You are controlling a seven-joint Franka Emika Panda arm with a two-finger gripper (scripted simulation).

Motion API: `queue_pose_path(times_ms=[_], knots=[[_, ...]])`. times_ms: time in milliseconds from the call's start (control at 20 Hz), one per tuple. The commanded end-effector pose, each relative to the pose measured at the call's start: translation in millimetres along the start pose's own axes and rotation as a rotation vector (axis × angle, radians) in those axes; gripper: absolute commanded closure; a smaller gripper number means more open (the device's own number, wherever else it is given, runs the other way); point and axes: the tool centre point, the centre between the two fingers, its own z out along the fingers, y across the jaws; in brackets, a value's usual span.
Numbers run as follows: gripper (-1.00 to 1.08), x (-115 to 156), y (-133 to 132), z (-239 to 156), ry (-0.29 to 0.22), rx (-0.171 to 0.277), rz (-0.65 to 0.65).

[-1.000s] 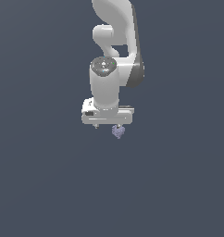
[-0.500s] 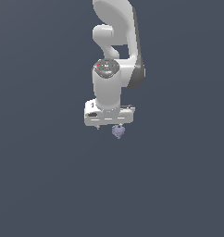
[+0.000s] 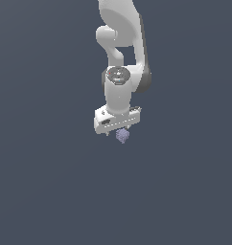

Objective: Pick up the object and move it to a goal position.

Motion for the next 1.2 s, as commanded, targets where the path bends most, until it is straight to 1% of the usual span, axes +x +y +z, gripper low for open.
queue_pose_path(times_ms=[0, 300, 550, 850, 1150], knots=[[-0.92, -4, -9, 8, 0.001, -0.002, -0.086], [-0.92, -14, -27, 24, 0.005, -0.004, -0.258], [-0.92, -20, -37, 32, 0.007, -0.004, -0.353], [-0.92, -23, -43, 37, 0.009, -0.004, -0.407], [-0.92, -23, -43, 40, 0.009, -0.004, -0.406]])
